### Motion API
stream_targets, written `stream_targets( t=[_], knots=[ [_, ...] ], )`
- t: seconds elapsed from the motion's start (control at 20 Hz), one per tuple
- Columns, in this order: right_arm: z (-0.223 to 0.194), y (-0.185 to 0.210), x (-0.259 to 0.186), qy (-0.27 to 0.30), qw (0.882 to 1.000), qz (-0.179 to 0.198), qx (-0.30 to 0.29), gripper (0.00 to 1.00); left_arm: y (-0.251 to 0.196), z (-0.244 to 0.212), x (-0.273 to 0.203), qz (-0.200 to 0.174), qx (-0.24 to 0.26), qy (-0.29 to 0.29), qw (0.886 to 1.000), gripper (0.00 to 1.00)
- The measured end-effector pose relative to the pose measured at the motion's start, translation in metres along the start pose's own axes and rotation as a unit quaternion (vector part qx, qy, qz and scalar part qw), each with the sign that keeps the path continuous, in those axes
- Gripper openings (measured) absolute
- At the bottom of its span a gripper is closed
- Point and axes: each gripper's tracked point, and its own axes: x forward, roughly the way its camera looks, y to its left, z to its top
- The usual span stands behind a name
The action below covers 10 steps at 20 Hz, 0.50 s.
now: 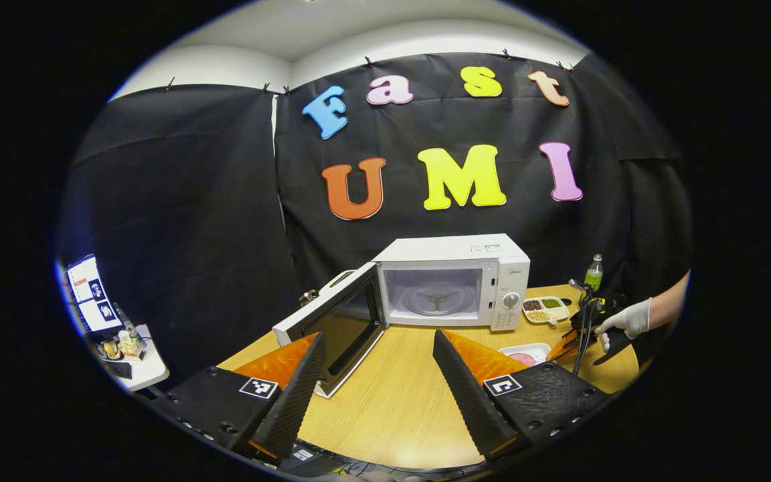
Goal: Open the microwave oven with the left hand, put the food in, and close the microwave oven.
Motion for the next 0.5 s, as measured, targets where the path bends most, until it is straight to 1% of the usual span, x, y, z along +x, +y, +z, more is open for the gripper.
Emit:
stream_targets(
  t=[0.2, 0.25, 0.3, 0.35, 0.4, 0.45, 0.5],
  knots=[
    [-0.008, 0.019, 0.000, -0.016, 0.998, 0.047, 0.043, 0.04, 0.006, 0.005, 0.008, -0.018, 0.003, -0.008, 1.000, 0.96],
    [-0.007, 0.027, -0.004, -0.028, 0.997, 0.054, 0.050, 0.00, 0.009, 0.007, 0.012, -0.024, 0.003, -0.011, 1.000, 0.95],
    [-0.005, 0.036, -0.007, -0.039, 0.996, 0.063, 0.055, 0.00, 0.012, 0.008, 0.015, -0.030, 0.003, -0.013, 0.999, 0.95],
    [-0.004, 0.047, -0.011, -0.052, 0.994, 0.074, 0.057, 0.04, 0.017, 0.009, 0.020, -0.036, 0.003, -0.014, 0.999, 0.96],
    [-0.001, 0.058, -0.014, -0.065, 0.993, 0.081, 0.061, 0.00, 0.020, 0.010, 0.025, -0.042, 0.002, -0.013, 0.999, 0.96],
    [0.001, 0.069, -0.017, -0.079, 0.991, 0.087, 0.063, 0.04, 0.025, 0.012, 0.029, -0.048, 0.001, -0.014, 0.999, 0.96],
    [0.006, 0.080, -0.018, -0.096, 0.989, 0.090, 0.064, 0.04, 0.032, 0.014, 0.033, -0.051, 0.002, -0.016, 0.999, 0.95]
  ],
)
